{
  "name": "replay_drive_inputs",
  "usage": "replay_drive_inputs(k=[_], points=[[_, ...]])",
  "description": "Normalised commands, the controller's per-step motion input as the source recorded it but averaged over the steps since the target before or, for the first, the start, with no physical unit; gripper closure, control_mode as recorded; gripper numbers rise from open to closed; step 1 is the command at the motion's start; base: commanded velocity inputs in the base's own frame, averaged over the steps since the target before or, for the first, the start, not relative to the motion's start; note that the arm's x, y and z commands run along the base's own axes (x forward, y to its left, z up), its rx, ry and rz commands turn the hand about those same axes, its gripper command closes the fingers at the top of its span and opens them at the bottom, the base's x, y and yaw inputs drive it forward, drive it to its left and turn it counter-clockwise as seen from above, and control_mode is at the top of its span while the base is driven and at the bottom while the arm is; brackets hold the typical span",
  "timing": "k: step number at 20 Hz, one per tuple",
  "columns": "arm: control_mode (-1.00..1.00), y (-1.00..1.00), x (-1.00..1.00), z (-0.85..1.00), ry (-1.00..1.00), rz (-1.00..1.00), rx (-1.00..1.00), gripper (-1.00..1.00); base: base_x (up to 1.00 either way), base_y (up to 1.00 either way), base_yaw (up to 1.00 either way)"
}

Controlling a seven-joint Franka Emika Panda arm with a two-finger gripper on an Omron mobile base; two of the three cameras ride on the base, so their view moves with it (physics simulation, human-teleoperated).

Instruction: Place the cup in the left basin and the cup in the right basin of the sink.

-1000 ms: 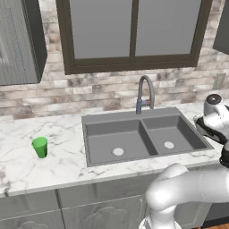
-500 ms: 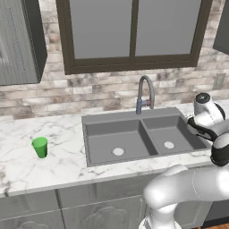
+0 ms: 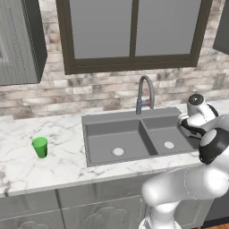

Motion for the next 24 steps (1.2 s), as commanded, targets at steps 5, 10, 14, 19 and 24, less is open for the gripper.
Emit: replay_drive_inputs(k=[5,10,14,19,24], points=[[-1.0,0.34,0.0,0.0,-0.06,0.0,0.0,1.0,0.0,0.0,0.0],[-1.0,0.3,0.0,0.0,-0.05,0.0,0.0,1.0,0.0,0.0,0.0],[-1.0,0.3,0.0,-0.01,-0.03,0.0,0.0,1.0,0.0,0.0,0.0],[-1.0,0.25,0.0,-0.05,-0.01,0.0,0.0,1.0,0.0,0.0,0.0],[-1.0,0.2,0.0,-0.12,0.0,0.0,0.02,1.0,0.0,0.0,0.0]])
